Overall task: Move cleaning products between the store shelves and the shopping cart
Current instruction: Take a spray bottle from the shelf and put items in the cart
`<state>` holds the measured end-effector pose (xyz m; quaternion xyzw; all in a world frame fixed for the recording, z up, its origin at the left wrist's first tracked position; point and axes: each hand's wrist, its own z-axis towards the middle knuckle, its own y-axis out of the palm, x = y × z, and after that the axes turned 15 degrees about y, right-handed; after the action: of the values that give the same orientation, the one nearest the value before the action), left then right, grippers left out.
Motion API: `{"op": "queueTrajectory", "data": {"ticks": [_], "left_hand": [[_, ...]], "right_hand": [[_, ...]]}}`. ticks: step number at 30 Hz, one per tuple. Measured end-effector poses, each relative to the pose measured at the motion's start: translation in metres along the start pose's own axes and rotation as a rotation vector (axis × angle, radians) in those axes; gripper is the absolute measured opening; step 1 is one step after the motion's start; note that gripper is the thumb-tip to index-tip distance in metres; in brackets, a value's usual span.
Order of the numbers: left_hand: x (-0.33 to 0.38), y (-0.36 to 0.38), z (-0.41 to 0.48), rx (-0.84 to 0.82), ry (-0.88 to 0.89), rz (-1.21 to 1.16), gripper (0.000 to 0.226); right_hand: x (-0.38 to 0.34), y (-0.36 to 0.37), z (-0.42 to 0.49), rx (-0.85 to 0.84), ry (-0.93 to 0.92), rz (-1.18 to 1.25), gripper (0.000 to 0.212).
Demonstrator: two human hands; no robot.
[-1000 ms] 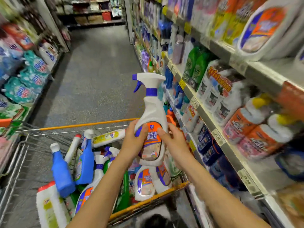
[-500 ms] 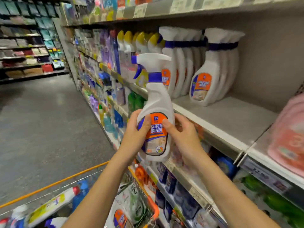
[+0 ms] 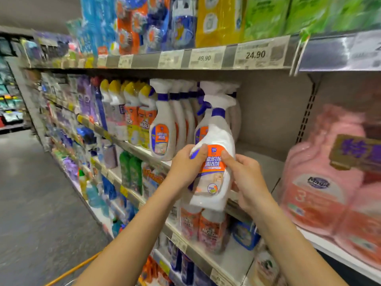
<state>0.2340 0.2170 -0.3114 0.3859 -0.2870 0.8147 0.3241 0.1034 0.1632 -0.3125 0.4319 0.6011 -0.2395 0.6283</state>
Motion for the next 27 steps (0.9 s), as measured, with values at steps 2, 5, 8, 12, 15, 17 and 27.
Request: {"op": "queueTrajectory", "data": {"ticks": [2, 5, 8, 12, 15, 17, 27], "left_hand": [[0.005, 0.004, 0.009, -0.031, -0.012, 0.027, 0.036], [0.011, 0.011, 0.024, -0.062, 0.047, 0.12, 0.028], [0.012, 0.016, 0.034, -0.103, 0.037, 0.084, 0.035], [0.011, 0.017, 0.048, -0.121, 0.034, 0.079, 0.025], [0.01, 0.017, 0.059, -0.104, 0.052, 0.096, 0.017], [0.01, 0.018, 0.066, -0.123, 0.064, 0.125, 0.018], [0.007, 0.026, 0.089, -0.171, 0.059, 0.141, 0.041]], "right_hand": [[-0.003, -0.004, 0.005, 0.042, 0.0, 0.012, 0.021], [-0.009, -0.004, 0.015, 0.081, -0.034, 0.035, 0.016], [-0.013, -0.001, 0.024, 0.137, -0.127, -0.038, 0.011], [-0.017, 0.001, 0.036, 0.18, -0.144, -0.069, 0.014], [-0.021, 0.0, 0.044, 0.187, -0.084, -0.047, 0.002], [-0.024, 0.0, 0.05, 0.195, -0.065, -0.031, 0.005], [-0.03, -0.004, 0.071, 0.28, -0.085, -0.111, 0.017]]}}
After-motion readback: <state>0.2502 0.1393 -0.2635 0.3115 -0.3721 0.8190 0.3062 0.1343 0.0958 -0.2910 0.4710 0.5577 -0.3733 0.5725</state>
